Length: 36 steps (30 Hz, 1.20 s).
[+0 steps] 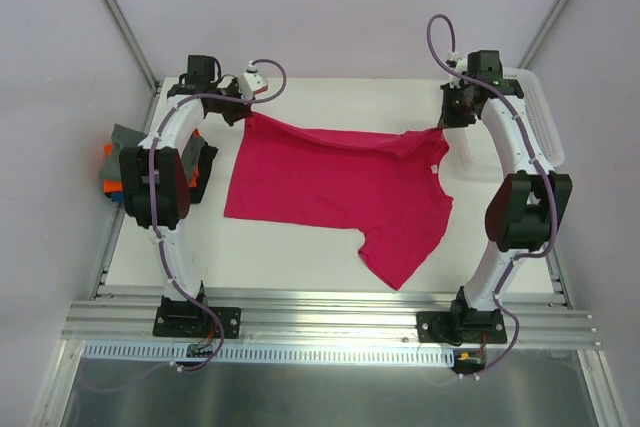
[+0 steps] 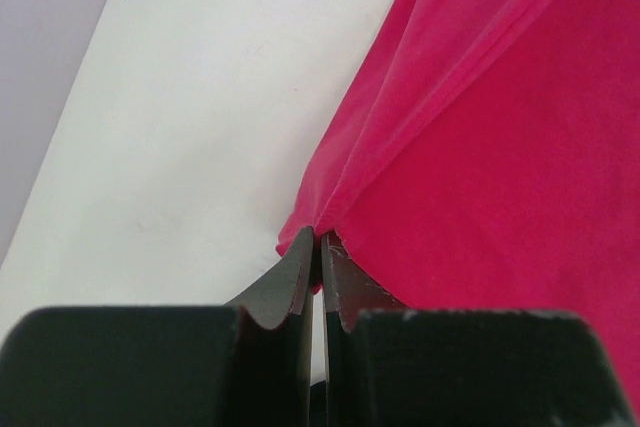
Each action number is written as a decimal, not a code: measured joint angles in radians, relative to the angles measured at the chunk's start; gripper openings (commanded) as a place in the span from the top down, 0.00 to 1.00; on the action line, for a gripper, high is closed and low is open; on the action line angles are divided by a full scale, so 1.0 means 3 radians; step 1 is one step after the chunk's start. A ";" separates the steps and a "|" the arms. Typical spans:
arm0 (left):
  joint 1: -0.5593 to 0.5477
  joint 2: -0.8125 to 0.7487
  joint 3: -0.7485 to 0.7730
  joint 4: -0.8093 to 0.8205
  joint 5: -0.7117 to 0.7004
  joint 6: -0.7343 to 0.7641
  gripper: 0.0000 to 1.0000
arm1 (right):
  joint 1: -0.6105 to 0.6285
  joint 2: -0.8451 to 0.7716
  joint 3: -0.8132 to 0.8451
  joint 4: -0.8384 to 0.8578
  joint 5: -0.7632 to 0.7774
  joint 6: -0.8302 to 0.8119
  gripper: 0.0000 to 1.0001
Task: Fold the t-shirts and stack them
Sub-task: Fold the flattened tshirt in 1/3 of the way
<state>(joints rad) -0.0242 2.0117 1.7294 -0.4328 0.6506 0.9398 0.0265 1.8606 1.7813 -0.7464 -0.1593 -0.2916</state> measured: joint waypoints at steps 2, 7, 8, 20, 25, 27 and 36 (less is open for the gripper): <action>0.0000 -0.0014 -0.0034 -0.0004 0.0000 0.0014 1.00 | 0.0000 -0.0010 -0.0034 0.0001 -0.0008 0.0000 0.99; 0.0000 -0.0041 -0.0103 -0.0033 -0.0003 0.0067 1.00 | 0.0000 -0.0017 -0.0094 -0.0004 -0.0011 -0.0001 0.99; 0.0000 -0.0043 -0.0118 -0.0037 -0.0003 0.0074 1.00 | 0.0000 -0.0017 -0.0106 -0.0001 -0.0011 -0.0001 0.99; 0.0000 -0.0061 -0.0209 -0.0074 -0.0011 0.0127 1.00 | 0.0001 -0.0085 -0.0212 -0.0009 -0.0024 -0.0001 0.99; 0.0000 -0.0086 -0.0303 -0.0075 -0.0090 0.0148 0.84 | 0.0008 -0.0141 -0.0384 0.0003 -0.0055 -0.0003 1.00; 0.0000 -0.0103 -0.0369 -0.0085 -0.0170 0.0142 0.45 | 0.0011 -0.0173 -0.0495 0.0001 -0.0097 -0.0003 0.82; 0.0000 -0.0112 -0.0389 -0.0141 -0.0529 -0.0490 0.22 | 0.0024 -0.0230 -0.0762 -0.0081 -0.0193 -0.0078 0.29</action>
<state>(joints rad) -0.0242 1.9781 1.6127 -0.4751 0.4919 0.7929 0.0338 1.7916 1.5528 -0.7708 -0.2173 -0.3149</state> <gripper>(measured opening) 0.772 0.705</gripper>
